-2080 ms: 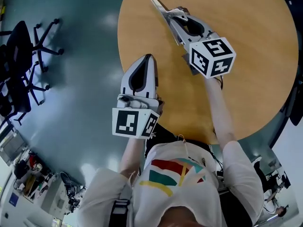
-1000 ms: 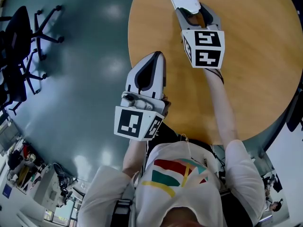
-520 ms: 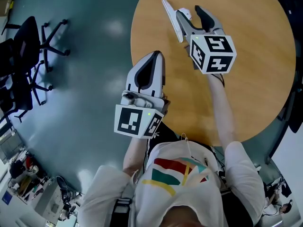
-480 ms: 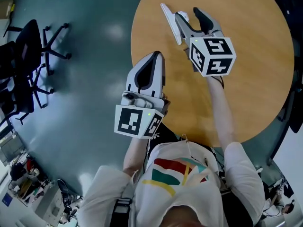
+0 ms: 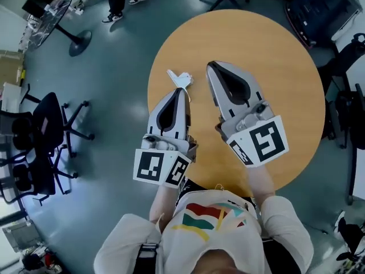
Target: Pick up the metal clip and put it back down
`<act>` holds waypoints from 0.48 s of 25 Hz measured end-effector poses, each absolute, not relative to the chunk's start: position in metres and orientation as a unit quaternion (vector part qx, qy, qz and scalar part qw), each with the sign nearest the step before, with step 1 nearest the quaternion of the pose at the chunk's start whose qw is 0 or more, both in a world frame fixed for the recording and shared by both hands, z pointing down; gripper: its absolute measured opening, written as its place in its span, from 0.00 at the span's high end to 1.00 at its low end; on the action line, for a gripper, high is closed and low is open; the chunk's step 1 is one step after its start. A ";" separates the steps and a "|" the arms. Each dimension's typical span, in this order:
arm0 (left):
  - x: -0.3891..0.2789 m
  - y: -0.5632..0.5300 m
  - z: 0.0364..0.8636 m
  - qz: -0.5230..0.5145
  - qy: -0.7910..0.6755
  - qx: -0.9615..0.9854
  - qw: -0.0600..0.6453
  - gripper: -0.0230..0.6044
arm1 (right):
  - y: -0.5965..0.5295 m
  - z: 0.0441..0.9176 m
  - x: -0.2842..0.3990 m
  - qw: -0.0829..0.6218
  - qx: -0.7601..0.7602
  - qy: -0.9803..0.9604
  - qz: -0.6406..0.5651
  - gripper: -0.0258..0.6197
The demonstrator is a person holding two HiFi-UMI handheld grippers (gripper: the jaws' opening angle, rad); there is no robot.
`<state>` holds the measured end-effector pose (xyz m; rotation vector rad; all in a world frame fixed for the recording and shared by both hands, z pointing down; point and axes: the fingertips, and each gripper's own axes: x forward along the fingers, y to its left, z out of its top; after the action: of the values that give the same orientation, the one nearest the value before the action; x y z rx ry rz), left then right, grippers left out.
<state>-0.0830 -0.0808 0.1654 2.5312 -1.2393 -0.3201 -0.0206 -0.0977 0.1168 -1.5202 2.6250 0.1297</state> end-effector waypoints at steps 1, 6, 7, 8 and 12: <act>-0.070 -0.078 0.151 -0.115 -0.418 0.890 0.141 0.89 | -0.084 0.100 -0.009 0.068 -0.507 0.857 0.056 0.94; -0.019 -0.051 0.106 -0.114 -0.366 0.918 0.105 0.89 | -0.023 0.057 0.034 0.119 -0.530 0.836 0.082 0.94; -0.010 -0.044 0.101 -0.111 -0.358 0.922 0.099 0.89 | -0.014 0.055 0.041 0.122 -0.536 0.831 0.085 0.94; -0.002 -0.038 0.097 -0.109 -0.350 0.926 0.095 0.89 | -0.007 0.053 0.048 0.123 -0.544 0.826 0.087 0.94; 0.026 -0.021 0.085 -0.104 -0.322 0.937 0.085 0.89 | 0.013 0.057 0.073 0.107 -0.571 0.809 0.085 0.94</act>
<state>0.0264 -0.0208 0.0850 2.7947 -0.9605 -0.3090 0.0733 0.0131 0.0566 -1.6821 2.3837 0.2491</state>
